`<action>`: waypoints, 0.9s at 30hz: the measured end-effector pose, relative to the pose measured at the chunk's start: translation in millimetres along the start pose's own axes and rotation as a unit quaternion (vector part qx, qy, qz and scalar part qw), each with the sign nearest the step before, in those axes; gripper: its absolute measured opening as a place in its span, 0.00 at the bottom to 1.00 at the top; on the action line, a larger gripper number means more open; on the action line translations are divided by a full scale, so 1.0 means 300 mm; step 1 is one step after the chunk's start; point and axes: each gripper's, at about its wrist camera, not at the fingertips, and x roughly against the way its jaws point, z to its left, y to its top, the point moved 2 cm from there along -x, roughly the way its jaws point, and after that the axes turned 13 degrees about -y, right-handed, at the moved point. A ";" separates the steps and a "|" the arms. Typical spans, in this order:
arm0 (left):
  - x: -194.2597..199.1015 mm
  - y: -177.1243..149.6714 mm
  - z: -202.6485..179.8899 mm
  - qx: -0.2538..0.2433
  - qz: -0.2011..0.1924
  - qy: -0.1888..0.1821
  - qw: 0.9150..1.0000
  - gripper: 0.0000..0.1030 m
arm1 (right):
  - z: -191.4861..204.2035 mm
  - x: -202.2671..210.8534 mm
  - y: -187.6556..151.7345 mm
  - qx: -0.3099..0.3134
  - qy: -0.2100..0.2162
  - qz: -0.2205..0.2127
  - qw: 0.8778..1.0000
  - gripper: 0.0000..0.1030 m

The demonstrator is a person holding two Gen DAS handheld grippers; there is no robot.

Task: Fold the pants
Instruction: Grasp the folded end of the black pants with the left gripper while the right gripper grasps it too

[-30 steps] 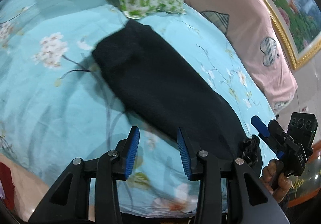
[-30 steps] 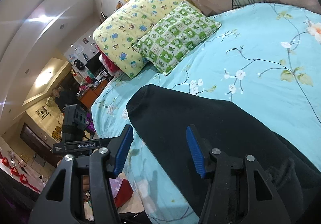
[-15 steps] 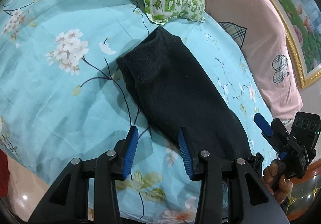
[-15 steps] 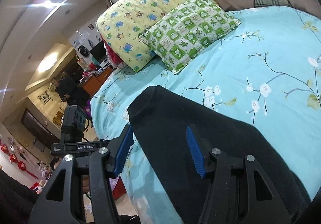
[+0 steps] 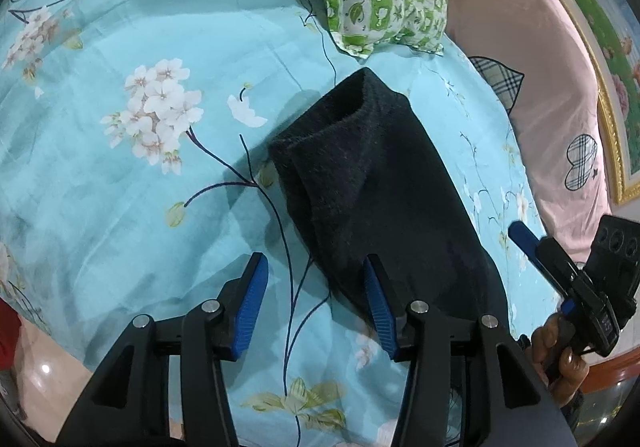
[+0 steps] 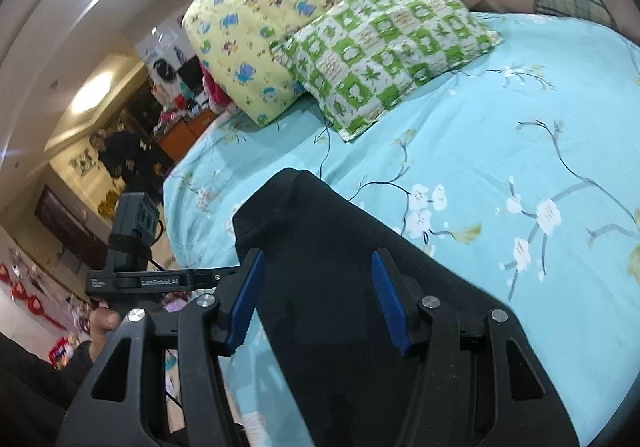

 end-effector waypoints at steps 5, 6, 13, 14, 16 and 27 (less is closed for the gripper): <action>-0.008 0.011 0.017 0.003 -0.009 0.003 1.000 0.49 | 0.034 -0.071 0.069 0.041 0.010 0.011 0.999 0.55; -0.011 0.014 0.019 0.004 -0.010 0.002 1.000 0.49 | 0.039 -0.091 0.085 0.049 0.014 0.013 0.999 0.55; -0.026 0.027 0.025 0.002 -0.020 0.004 1.000 0.51 | 0.072 -0.241 0.152 0.105 0.014 0.050 0.993 0.55; -0.028 0.031 0.027 0.003 -0.022 0.004 1.000 0.51 | 0.076 -0.260 0.158 0.111 0.017 0.055 0.992 0.55; -0.036 0.038 0.027 0.001 -0.024 0.005 1.000 0.51 | 0.085 -0.301 0.169 0.121 0.021 0.066 0.990 0.55; -0.078 0.061 0.010 -0.021 -0.027 0.016 0.999 0.52 | 0.107 -0.473 0.207 0.141 0.030 0.126 0.981 0.55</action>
